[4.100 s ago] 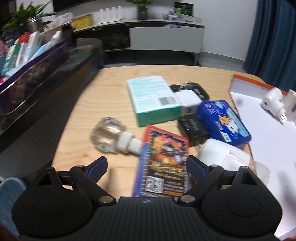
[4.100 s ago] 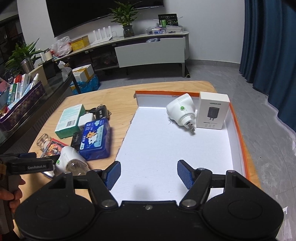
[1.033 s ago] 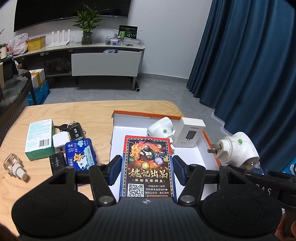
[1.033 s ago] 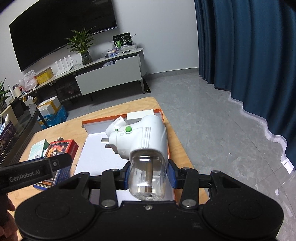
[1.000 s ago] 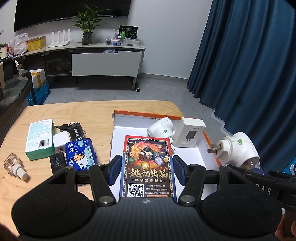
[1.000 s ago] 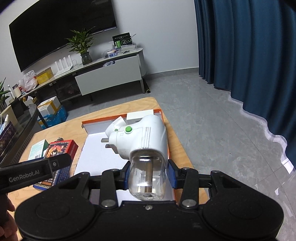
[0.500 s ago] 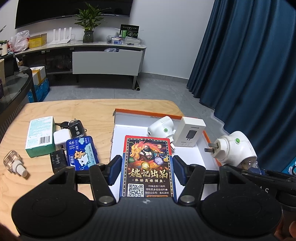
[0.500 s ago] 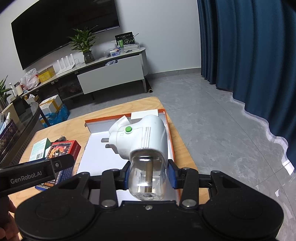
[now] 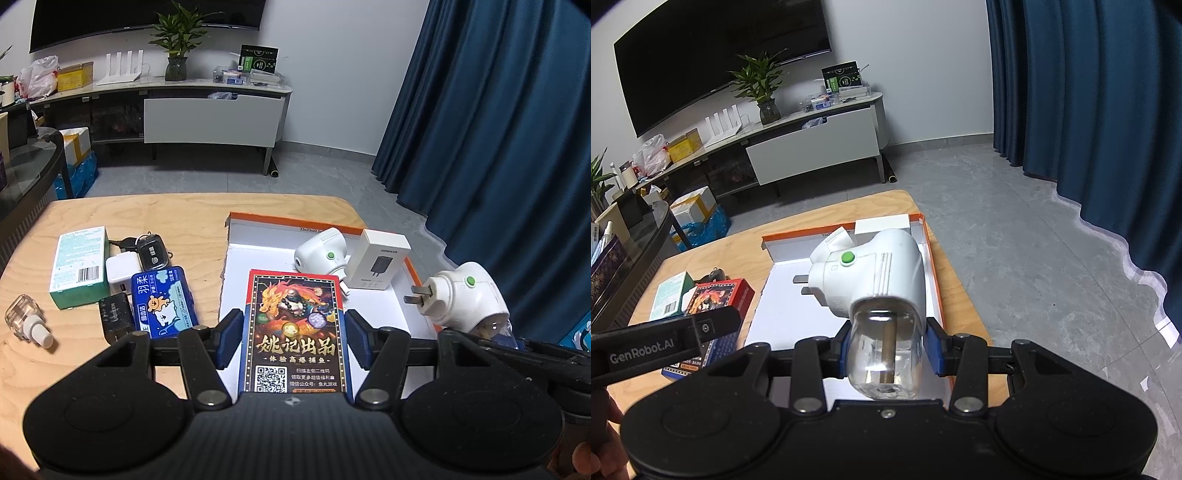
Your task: Organize rigid objects
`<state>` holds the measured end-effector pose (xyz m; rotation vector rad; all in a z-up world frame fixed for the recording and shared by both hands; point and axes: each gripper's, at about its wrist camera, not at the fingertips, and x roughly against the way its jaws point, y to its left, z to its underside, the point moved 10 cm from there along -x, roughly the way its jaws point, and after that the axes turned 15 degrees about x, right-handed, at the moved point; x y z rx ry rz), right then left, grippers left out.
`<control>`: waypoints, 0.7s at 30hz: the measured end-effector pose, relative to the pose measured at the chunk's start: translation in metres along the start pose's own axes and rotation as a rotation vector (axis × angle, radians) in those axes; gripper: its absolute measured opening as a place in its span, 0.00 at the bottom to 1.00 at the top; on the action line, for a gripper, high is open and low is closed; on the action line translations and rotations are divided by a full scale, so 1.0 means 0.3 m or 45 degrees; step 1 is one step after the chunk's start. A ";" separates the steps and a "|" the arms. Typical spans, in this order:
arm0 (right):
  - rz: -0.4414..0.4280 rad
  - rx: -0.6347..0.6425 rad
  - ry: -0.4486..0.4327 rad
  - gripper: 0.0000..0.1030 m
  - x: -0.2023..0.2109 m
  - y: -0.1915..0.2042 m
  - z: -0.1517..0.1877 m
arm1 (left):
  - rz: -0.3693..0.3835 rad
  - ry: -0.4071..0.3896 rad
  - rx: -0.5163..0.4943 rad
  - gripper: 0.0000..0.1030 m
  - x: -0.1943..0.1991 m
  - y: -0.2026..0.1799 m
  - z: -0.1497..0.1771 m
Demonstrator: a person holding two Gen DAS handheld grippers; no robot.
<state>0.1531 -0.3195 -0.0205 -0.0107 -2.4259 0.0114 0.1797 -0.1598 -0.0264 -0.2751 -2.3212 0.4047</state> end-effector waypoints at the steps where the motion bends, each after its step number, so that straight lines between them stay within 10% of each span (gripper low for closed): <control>1: 0.000 0.001 0.001 0.47 0.000 0.000 0.000 | 0.000 -0.001 -0.001 0.59 0.000 0.000 0.000; 21: -0.001 0.006 0.007 0.47 -0.002 0.010 0.002 | 0.003 0.005 -0.007 0.59 -0.001 0.000 0.007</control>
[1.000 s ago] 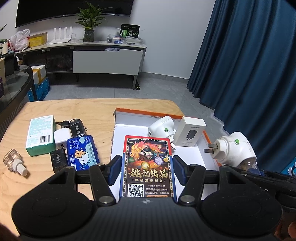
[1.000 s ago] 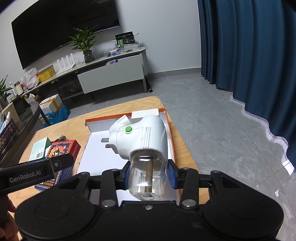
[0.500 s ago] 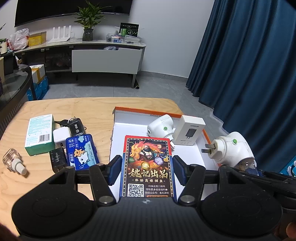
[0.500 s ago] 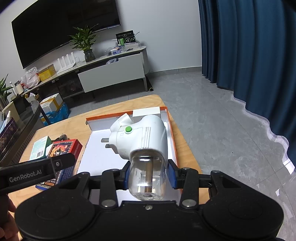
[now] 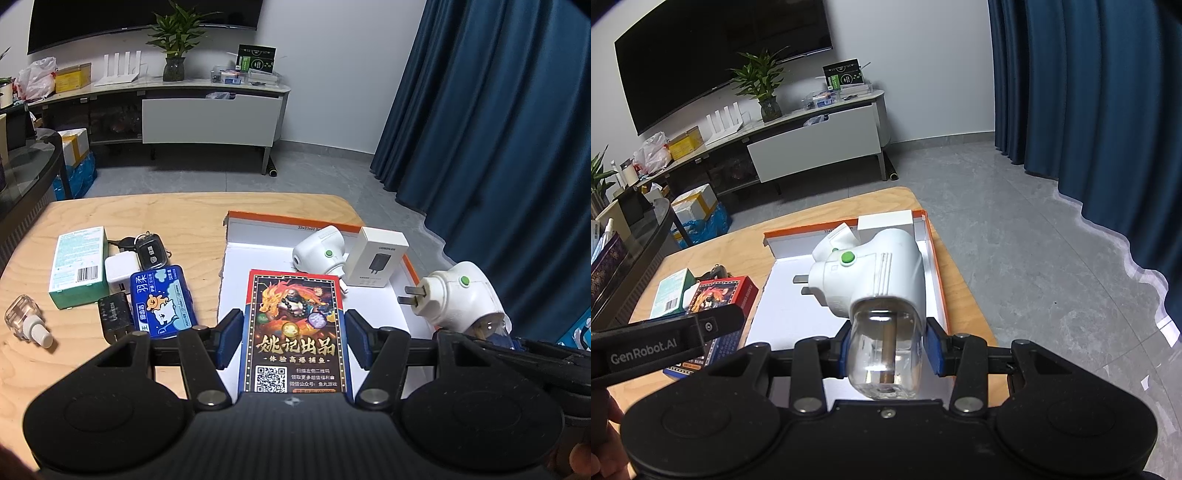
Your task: Organize rigid objects
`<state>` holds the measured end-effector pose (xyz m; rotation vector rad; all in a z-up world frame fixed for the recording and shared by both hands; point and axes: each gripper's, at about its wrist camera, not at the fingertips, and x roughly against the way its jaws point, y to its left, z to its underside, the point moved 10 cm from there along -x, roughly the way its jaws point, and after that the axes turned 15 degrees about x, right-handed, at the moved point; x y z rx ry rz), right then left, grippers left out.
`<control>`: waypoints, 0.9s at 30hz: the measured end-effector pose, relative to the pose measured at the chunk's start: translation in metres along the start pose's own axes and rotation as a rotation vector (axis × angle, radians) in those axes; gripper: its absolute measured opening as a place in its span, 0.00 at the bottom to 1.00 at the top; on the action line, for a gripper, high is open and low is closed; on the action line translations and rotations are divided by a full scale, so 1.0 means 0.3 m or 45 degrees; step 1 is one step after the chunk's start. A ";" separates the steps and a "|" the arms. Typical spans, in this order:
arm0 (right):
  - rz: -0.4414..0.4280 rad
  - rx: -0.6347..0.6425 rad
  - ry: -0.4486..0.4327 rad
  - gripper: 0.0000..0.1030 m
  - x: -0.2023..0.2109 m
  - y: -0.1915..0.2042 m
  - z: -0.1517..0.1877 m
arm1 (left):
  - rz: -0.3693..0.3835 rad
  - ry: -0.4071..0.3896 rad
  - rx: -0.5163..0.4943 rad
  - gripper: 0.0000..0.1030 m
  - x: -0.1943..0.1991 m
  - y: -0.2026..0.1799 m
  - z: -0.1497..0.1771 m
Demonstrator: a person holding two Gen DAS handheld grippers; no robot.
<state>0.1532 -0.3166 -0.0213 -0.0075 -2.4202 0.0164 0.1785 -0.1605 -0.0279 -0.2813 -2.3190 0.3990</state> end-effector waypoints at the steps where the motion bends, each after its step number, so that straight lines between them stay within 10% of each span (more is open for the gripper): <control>1: 0.000 0.001 0.002 0.47 -0.001 0.001 0.002 | -0.002 0.000 -0.002 0.59 0.000 0.000 0.001; 27: -0.003 0.007 0.017 0.47 -0.015 0.014 0.022 | 0.002 0.005 -0.006 0.59 0.003 0.005 0.012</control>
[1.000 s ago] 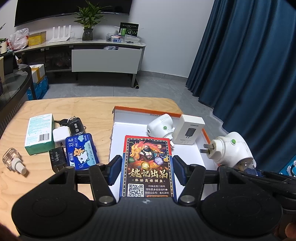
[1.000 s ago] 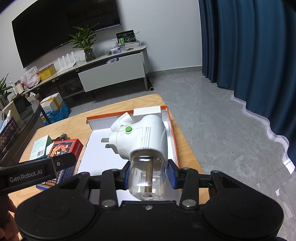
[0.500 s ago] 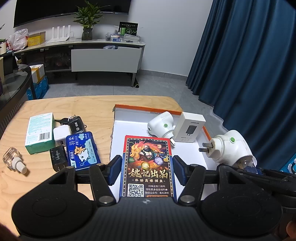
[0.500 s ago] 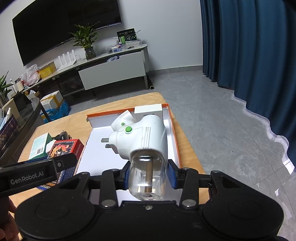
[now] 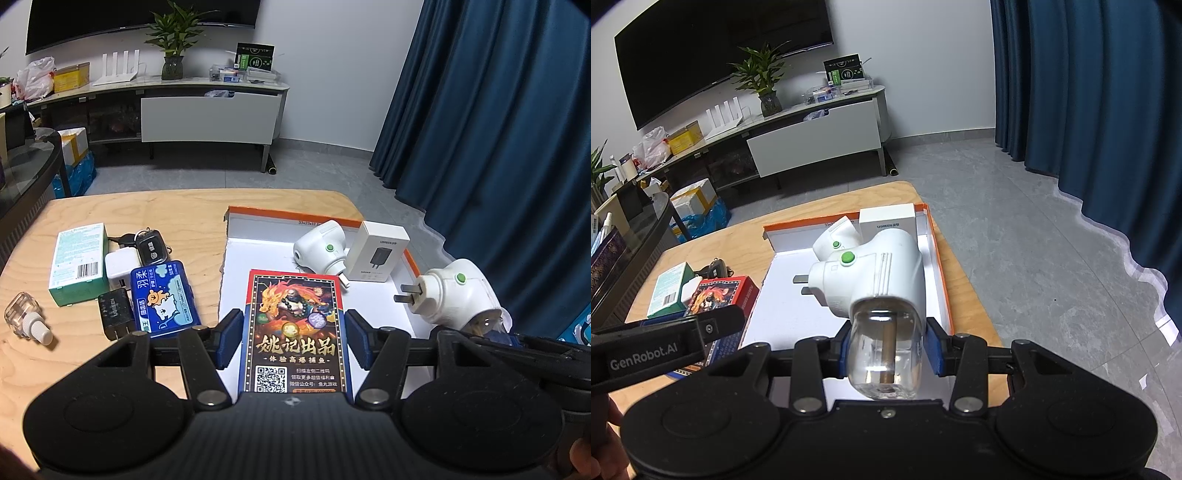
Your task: Organize rigid objects
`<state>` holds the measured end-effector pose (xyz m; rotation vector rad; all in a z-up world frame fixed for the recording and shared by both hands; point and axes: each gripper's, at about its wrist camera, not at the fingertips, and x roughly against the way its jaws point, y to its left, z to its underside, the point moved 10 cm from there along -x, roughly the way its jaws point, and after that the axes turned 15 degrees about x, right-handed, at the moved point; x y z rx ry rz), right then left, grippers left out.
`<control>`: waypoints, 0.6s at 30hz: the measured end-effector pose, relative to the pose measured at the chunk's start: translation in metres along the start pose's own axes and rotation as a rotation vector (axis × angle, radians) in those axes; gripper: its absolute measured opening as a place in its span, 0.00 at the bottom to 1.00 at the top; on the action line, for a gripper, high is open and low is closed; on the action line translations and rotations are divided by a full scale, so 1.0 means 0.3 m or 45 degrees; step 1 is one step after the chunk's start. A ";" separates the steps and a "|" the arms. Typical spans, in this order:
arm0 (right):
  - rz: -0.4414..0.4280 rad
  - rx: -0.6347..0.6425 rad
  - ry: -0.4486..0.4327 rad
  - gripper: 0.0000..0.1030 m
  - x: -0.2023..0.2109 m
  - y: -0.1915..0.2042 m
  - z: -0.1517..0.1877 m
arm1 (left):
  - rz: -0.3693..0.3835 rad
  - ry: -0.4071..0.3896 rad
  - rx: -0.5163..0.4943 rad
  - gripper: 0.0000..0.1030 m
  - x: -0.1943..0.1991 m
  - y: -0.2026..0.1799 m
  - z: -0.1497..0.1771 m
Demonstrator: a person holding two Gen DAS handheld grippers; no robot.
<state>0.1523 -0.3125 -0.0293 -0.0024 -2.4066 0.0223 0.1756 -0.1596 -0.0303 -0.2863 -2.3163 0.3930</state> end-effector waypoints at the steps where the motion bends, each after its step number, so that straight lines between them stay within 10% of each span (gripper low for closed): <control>1: 0.001 0.002 -0.002 0.47 0.001 0.000 -0.002 | -0.001 -0.001 -0.002 0.59 0.001 0.000 0.000; 18: -0.002 0.005 0.000 0.47 -0.001 0.003 -0.005 | 0.004 0.001 0.004 0.59 0.002 0.001 0.002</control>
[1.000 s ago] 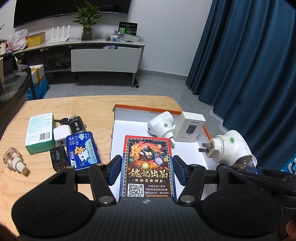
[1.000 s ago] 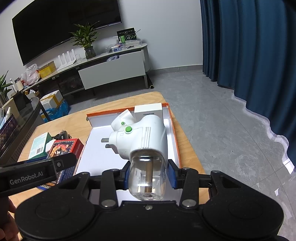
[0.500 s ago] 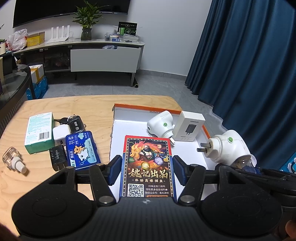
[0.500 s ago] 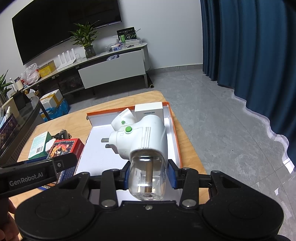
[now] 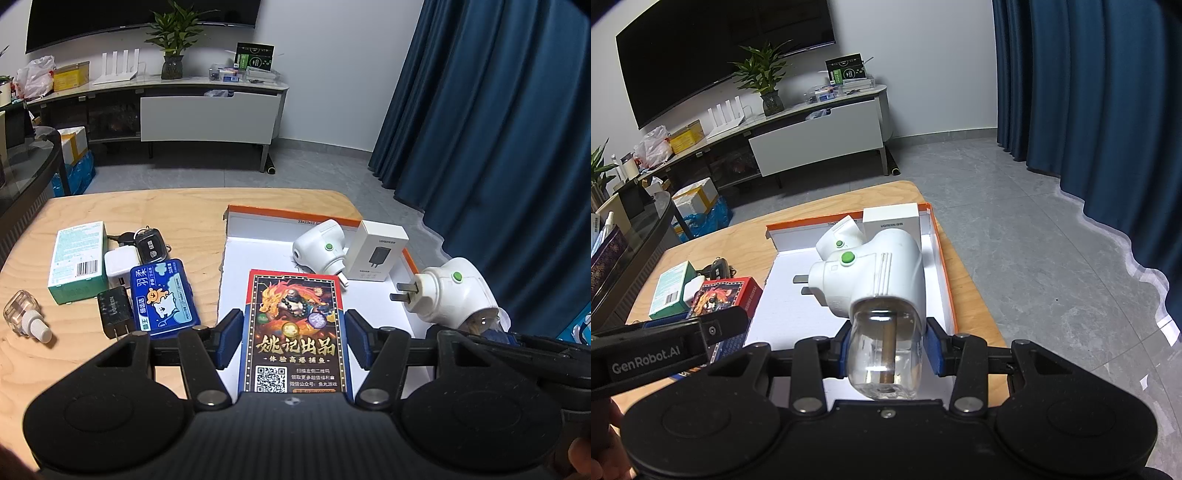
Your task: Organize rigid objects
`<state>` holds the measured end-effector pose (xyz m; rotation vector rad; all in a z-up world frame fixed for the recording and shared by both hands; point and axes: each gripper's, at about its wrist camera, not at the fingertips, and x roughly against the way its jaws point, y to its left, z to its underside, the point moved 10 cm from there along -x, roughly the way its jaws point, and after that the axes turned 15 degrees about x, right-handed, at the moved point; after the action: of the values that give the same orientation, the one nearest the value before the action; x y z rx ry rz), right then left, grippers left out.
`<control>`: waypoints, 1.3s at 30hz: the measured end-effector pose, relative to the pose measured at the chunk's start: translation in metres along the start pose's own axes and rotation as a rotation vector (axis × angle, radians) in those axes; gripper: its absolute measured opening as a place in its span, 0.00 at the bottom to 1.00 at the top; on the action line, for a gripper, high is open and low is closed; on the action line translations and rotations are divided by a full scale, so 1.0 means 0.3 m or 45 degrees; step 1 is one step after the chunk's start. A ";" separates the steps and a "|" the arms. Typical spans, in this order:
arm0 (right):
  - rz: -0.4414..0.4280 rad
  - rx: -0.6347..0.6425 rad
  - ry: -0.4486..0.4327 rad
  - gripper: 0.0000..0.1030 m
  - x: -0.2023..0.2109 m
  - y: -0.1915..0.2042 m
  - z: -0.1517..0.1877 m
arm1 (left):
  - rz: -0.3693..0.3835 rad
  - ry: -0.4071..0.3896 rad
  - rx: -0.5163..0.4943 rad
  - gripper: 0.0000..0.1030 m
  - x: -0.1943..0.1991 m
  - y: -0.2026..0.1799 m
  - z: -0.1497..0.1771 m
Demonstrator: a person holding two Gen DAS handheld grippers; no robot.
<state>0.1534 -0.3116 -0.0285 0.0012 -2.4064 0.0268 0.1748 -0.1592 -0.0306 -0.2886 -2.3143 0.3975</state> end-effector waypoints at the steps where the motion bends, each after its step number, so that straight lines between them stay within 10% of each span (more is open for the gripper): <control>1: 0.000 -0.001 0.000 0.47 0.000 0.000 0.000 | 0.001 0.000 0.003 0.59 0.000 0.001 0.000; 39: -0.006 0.004 0.003 0.47 0.003 0.016 0.003 | -0.001 -0.004 0.015 0.59 0.005 0.007 -0.006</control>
<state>0.1520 -0.3067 -0.0286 0.0086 -2.4042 0.0288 0.1753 -0.1564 -0.0293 -0.2817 -2.3147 0.4110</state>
